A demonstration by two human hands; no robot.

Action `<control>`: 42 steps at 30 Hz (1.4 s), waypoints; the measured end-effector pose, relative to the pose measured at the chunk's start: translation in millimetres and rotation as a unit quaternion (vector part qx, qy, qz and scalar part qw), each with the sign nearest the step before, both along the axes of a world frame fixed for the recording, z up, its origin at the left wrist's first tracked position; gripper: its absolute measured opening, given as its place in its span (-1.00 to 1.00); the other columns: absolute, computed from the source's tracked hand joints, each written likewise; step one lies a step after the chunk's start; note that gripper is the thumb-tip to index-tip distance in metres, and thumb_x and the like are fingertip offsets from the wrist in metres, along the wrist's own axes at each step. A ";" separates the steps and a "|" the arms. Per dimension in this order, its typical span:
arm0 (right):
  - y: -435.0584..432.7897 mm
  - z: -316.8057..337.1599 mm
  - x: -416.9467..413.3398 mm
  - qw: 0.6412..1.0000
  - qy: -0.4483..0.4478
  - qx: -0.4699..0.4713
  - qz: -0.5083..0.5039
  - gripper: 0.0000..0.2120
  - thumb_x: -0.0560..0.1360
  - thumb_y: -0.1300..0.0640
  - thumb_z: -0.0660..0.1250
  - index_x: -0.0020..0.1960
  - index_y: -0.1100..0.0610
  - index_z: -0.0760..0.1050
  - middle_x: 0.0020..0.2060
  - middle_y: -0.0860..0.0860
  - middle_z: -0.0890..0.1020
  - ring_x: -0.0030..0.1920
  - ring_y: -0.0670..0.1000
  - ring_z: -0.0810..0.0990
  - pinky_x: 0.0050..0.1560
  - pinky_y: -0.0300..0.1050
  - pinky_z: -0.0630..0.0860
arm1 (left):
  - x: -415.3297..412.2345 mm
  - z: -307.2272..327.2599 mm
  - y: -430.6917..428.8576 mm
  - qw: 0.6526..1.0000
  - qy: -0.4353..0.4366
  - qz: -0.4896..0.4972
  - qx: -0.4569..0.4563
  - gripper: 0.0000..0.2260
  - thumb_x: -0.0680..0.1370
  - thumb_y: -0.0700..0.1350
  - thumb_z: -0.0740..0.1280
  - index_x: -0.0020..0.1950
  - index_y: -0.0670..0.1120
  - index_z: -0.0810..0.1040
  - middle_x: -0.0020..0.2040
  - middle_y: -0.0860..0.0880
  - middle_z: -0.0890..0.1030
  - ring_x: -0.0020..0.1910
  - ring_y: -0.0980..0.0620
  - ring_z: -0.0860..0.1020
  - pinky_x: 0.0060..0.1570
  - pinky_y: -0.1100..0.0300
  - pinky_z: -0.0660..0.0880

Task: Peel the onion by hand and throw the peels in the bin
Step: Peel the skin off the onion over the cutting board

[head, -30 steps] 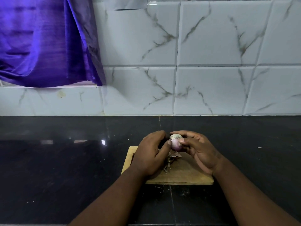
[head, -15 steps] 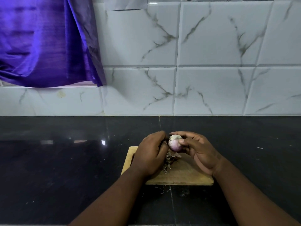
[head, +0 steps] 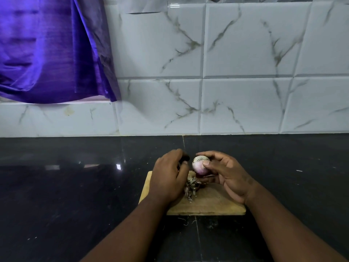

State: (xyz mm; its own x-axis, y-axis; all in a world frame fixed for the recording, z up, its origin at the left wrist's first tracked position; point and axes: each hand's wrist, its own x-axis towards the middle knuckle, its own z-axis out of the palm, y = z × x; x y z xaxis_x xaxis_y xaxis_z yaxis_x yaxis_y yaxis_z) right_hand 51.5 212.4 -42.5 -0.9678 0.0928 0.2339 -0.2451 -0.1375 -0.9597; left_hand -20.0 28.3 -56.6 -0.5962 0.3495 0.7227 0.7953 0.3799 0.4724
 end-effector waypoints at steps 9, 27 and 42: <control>-0.6 -0.8 0.1 0.998 0.016 0.047 -0.026 -0.73 0.47 0.20 0.49 0.15 0.25 0.66 -0.01 0.22 0.73 -0.08 0.08 0.71 -0.10 -0.10 0.63 | 3.1 3.6 -0.2 0.998 0.049 -0.028 -0.003 -0.86 0.59 0.02 0.34 0.03 0.00 0.65 -0.09 0.15 0.59 -0.12 0.14 0.54 -0.06 0.08 0.52; -2.4 -1.2 0.3 0.998 0.045 0.031 -0.040 -0.77 0.46 0.18 0.47 0.09 0.23 0.70 -0.09 0.19 0.74 -0.13 0.05 0.70 -0.15 -0.14 0.62 | 2.5 3.0 0.9 0.998 0.051 -0.027 0.023 -0.95 0.60 -0.12 0.37 -0.06 -0.05 0.58 -0.17 0.10 0.57 -0.19 0.10 0.51 -0.14 0.14 0.46; 0.5 -1.5 -1.2 0.996 0.046 0.062 -0.041 -0.65 0.37 0.23 0.53 0.12 0.33 0.66 -0.02 0.30 0.73 -0.07 0.14 0.73 -0.09 -0.10 0.67 | -0.7 1.5 1.5 0.995 0.060 -0.067 0.033 -0.92 0.60 -0.06 0.40 0.00 -0.04 0.66 -0.12 0.10 0.63 -0.13 0.10 0.59 -0.14 0.02 0.56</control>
State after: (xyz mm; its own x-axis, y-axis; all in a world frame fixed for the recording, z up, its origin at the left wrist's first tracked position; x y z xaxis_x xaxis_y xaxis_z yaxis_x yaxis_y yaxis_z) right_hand 50.3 212.9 -44.1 -0.9321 0.1363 0.3356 -0.3381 0.0052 -0.9411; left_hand -20.7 29.8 -55.1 -0.4561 0.3700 0.8094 0.8886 0.2384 0.3917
